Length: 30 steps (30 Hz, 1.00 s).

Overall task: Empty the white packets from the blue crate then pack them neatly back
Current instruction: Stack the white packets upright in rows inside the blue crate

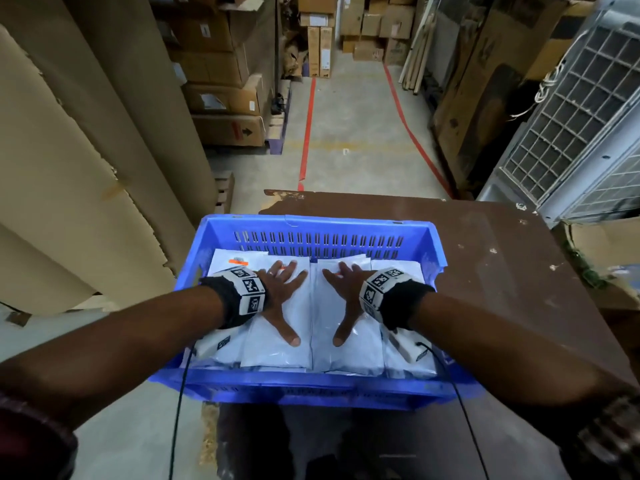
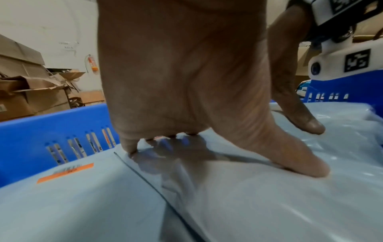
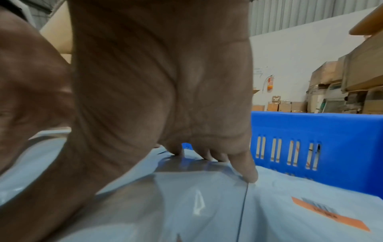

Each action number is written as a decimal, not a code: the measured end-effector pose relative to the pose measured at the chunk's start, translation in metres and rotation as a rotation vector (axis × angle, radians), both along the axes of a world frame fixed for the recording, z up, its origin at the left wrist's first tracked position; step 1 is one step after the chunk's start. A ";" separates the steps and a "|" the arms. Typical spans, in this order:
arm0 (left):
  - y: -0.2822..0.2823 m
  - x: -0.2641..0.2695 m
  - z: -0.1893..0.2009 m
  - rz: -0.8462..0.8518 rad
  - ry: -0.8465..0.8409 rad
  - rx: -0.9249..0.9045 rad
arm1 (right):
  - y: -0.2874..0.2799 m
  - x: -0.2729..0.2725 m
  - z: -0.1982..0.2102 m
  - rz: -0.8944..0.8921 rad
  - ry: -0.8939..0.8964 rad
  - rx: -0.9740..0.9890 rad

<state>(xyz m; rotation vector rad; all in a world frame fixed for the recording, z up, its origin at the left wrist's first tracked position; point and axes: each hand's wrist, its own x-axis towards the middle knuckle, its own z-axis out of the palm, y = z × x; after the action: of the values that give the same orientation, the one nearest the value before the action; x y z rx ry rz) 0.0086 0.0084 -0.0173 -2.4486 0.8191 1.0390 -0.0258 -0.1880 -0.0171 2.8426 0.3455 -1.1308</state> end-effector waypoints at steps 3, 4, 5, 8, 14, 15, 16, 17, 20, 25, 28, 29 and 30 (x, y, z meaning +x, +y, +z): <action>-0.001 0.011 -0.016 -0.019 0.022 -0.021 | -0.001 -0.008 -0.006 0.004 0.008 0.009; -0.002 0.012 -0.022 -0.028 0.022 -0.035 | -0.003 -0.010 -0.010 -0.005 0.019 0.010; -0.003 0.011 -0.028 -0.037 0.017 -0.056 | -0.005 -0.010 -0.013 -0.016 0.032 0.006; -0.005 0.006 -0.045 -0.035 0.008 -0.119 | -0.010 -0.003 -0.024 -0.065 0.080 0.002; 0.001 0.000 -0.076 -0.038 -0.046 -0.195 | -0.002 -0.006 -0.039 -0.063 0.079 -0.006; 0.002 0.001 -0.078 -0.032 -0.043 -0.202 | -0.005 -0.005 -0.042 -0.069 0.077 0.010; 0.003 0.002 -0.080 -0.022 -0.030 -0.207 | -0.009 -0.004 -0.044 -0.076 0.078 0.022; 0.003 0.002 -0.081 -0.012 -0.019 -0.216 | -0.013 -0.002 -0.047 -0.082 0.080 0.025; 0.003 0.002 -0.082 -0.004 -0.022 -0.231 | -0.012 0.000 -0.057 -0.091 0.061 -0.001; 0.000 -0.002 -0.078 0.004 -0.027 -0.214 | -0.010 0.000 -0.058 -0.110 0.064 0.000; 0.001 -0.003 -0.066 0.039 -0.019 -0.253 | -0.009 0.001 -0.045 -0.085 0.078 -0.006; 0.003 -0.002 -0.057 0.052 -0.005 -0.274 | -0.007 0.002 -0.039 -0.071 0.076 -0.017; 0.005 -0.001 -0.046 0.070 0.017 -0.288 | -0.004 0.003 -0.030 -0.056 0.067 -0.026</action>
<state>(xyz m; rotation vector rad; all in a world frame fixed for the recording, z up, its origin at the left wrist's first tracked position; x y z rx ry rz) 0.0073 0.0136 -0.0632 -2.7283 0.9525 1.0301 -0.0228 -0.1917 -0.0475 2.8133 0.2550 -1.2341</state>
